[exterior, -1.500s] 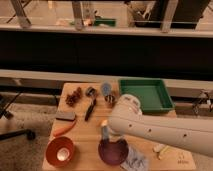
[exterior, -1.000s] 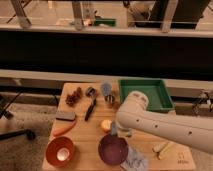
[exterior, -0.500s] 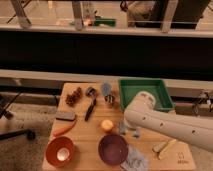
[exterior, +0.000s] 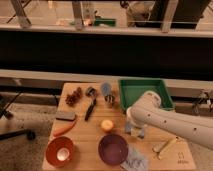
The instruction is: Place sponge in table surface
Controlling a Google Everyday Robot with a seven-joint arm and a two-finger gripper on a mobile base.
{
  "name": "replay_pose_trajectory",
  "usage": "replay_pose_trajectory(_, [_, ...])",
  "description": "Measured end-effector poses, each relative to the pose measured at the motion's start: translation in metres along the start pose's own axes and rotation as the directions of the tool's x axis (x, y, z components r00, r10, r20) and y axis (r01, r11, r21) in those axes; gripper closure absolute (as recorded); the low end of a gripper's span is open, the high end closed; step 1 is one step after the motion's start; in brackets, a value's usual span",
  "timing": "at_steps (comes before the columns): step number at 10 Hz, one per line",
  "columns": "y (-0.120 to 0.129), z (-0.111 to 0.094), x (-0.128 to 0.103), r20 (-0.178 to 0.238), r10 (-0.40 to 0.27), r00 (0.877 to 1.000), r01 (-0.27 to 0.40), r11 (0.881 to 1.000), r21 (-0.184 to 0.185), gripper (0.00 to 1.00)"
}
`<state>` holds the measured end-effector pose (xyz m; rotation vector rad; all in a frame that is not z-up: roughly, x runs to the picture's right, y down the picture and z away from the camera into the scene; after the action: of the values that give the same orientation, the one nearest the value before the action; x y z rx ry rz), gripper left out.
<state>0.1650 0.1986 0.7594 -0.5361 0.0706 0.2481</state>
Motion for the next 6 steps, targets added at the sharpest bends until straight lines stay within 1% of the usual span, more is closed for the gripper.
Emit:
replay_pose_trajectory(4, [0.001, 0.016, 0.023, -0.021, 0.076, 0.997, -0.077, 0.996, -0.042, 0.8])
replay_pose_trajectory(6, [0.002, 0.022, 0.03, -0.04, 0.103, 0.994, -0.105, 0.993, -0.051, 0.8])
